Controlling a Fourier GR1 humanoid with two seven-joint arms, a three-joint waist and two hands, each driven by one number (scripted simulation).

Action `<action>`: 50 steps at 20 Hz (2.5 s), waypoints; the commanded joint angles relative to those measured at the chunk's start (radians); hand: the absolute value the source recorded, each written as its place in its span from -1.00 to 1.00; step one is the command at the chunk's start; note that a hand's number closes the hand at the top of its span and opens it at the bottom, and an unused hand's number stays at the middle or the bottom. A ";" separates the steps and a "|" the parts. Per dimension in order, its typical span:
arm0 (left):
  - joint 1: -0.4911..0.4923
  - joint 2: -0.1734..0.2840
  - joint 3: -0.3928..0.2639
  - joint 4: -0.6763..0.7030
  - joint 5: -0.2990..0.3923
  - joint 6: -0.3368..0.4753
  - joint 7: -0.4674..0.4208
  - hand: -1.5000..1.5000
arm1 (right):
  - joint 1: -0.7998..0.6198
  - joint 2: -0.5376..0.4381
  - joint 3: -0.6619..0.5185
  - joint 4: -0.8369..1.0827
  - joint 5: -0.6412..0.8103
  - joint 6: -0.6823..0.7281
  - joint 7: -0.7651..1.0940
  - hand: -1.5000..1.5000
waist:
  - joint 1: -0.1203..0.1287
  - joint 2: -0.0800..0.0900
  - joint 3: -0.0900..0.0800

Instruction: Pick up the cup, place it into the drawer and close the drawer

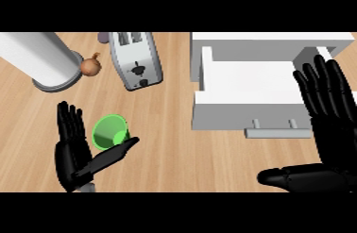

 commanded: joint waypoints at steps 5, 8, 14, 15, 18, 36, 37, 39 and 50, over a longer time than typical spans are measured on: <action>-0.049 -0.009 0.082 0.202 0.083 -0.062 -0.144 -1.00 | -0.040 -0.053 -0.104 0.076 -0.086 0.058 -0.024 -1.00 | -0.002 0.001 0.000; 0.029 -0.009 0.076 0.245 0.111 -0.129 -0.236 -1.00 | -0.084 -0.039 -0.070 0.076 -0.049 0.028 0.013 -1.00 | 0.001 0.001 0.000; -0.001 -0.009 0.060 0.286 0.152 -0.094 -0.253 -1.00 | -0.053 0.033 0.051 -0.014 0.043 -0.042 0.076 -1.00 | 0.001 0.000 0.000; -0.101 -0.005 0.159 0.421 0.171 -0.149 -0.286 -1.00 | -0.054 0.013 0.030 -0.007 0.025 -0.014 0.059 -1.00 | -0.002 0.001 0.000; -0.033 -0.009 0.101 0.398 0.205 -0.136 -0.337 -1.00 | -0.036 -0.008 -0.026 -0.008 -0.021 0.013 0.041 -1.00 | -0.001 0.000 0.000; -0.144 0.031 0.238 0.767 0.260 -0.347 -0.562 -1.00 | -0.050 -0.030 -0.086 -0.011 -0.094 0.040 0.077 -1.00 | -0.001 0.001 0.000; -0.172 -0.004 0.224 0.731 0.246 -0.286 -0.543 -1.00 | -0.079 -0.001 -0.001 0.016 -0.007 0.017 0.063 -1.00 | 0.000 0.001 0.000; -0.217 -0.008 0.230 0.818 0.249 -0.309 -0.573 -1.00 | -0.054 -0.037 -0.074 -0.070 -0.093 0.029 0.143 -1.00 | -0.003 0.000 0.000; -0.271 0.025 0.294 0.910 0.326 -0.419 -0.612 -1.00 | 0.064 0.020 0.014 -0.074 -0.008 0.055 0.009 -1.00 | -0.003 0.000 0.000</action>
